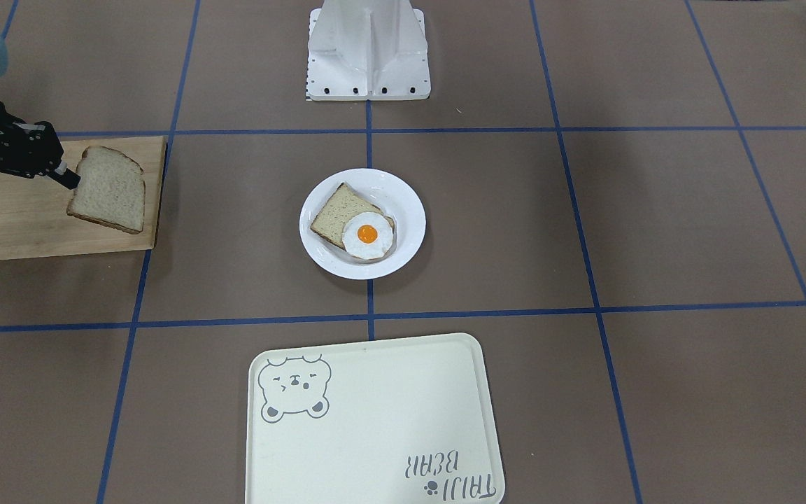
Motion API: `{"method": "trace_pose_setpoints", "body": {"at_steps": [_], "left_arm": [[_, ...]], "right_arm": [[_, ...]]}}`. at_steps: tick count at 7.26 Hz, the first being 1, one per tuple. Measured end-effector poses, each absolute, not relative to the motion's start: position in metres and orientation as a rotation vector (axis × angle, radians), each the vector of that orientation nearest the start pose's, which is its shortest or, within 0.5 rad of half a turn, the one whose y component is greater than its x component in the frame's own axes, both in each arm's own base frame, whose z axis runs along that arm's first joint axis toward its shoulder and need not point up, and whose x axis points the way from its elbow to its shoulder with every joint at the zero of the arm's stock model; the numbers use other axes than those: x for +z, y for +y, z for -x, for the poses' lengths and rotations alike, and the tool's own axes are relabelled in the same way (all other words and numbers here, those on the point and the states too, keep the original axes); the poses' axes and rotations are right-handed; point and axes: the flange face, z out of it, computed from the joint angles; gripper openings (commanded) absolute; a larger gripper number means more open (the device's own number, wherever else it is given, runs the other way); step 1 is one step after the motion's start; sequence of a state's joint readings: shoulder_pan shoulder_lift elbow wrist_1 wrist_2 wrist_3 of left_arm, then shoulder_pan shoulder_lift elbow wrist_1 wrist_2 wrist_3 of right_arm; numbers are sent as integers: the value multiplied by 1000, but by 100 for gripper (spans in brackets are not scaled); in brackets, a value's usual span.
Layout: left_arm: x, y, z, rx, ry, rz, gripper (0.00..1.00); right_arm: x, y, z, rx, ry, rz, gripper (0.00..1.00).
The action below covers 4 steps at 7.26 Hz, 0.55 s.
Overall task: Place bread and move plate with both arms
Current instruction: 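Carry the bread with the right gripper and lay it on the egg toast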
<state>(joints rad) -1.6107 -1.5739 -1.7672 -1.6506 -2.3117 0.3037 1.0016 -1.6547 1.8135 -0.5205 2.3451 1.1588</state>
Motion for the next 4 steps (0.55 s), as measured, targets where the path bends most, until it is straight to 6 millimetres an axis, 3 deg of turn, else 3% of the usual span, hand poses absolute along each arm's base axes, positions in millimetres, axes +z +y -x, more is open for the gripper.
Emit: {"method": "trace_pose_setpoints", "body": {"at_steps": [2, 4], "left_arm": [[553, -499, 86, 353, 683, -389, 98], [557, -499, 86, 351, 685, -382, 98]], "right_arm": [[394, -455, 241, -59, -1372, -289, 0], [327, -462, 307, -135, -1442, -352, 0]]}}
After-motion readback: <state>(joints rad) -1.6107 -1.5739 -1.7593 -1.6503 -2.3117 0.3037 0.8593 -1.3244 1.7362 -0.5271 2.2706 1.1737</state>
